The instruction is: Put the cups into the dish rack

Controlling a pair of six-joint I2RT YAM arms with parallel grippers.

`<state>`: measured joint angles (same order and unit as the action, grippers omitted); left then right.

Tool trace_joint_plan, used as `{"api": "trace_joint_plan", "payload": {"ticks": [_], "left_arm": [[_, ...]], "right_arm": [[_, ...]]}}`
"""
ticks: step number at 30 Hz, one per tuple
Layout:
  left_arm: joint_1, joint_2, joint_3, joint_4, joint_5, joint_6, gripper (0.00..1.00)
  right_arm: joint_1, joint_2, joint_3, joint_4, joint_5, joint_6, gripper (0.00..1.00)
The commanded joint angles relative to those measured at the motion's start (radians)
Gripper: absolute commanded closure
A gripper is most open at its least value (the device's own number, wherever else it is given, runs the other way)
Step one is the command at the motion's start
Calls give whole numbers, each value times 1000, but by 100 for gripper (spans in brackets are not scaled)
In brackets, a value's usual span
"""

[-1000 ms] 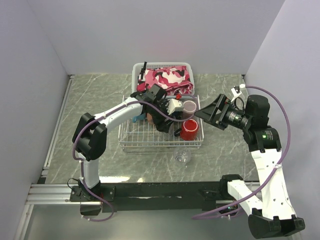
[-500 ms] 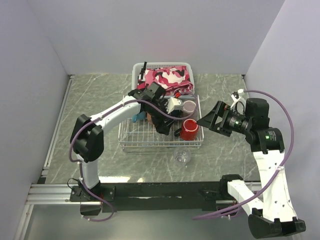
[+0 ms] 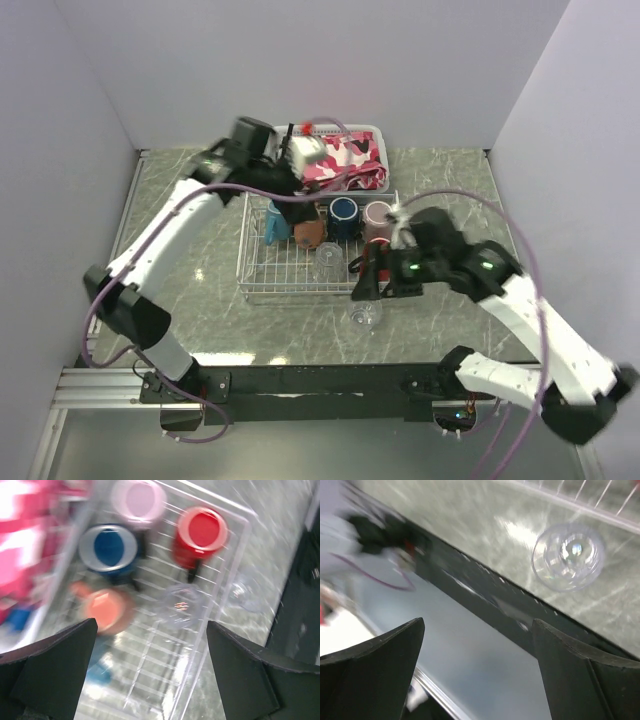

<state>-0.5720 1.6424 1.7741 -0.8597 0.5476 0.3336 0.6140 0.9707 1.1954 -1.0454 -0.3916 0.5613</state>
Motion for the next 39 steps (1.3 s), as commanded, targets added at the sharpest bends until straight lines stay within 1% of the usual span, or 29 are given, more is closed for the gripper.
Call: {"api": "trace_joint_plan", "payload": {"ticks": [1,3,6,8,9,12,14,16,18,21,30,39], "left_arm": [[121,-136,21,11,45,-111,4],[129,-208,-48,24,15,-119,4],[129,-266,-88,21,-14,-142,4],[136,-277,-87,-4,-17,-157,3],[147,-283,-97,-4,-2,-172,3],[172,-312,-136,-5,-20,-186,4],[172,-347,-165,30,-69,-211,4],[173,-406,-241,82,-109,-238,4],[175,-418,-284,93,-106,-257,3],[204,-423,-314,83,-66,-277,4],[210,-398,-306,64,-81,-263,4],[218,-371,-269,73,-77,-271,4]], "right_arm": [[202,153,30,-24,261,32,6],[233,183,14,-4,316,16,10],[263,223,-31,44,362,-6,17],[283,237,-45,71,375,-15,18],[288,237,-57,74,379,-21,19],[299,223,-101,94,390,-20,23],[300,211,-126,113,390,-8,24],[305,201,-155,134,390,6,27],[314,201,-175,150,390,12,28],[326,215,-184,166,413,11,28],[365,335,-166,220,410,-23,29],[386,393,-197,275,367,-23,31]]}}
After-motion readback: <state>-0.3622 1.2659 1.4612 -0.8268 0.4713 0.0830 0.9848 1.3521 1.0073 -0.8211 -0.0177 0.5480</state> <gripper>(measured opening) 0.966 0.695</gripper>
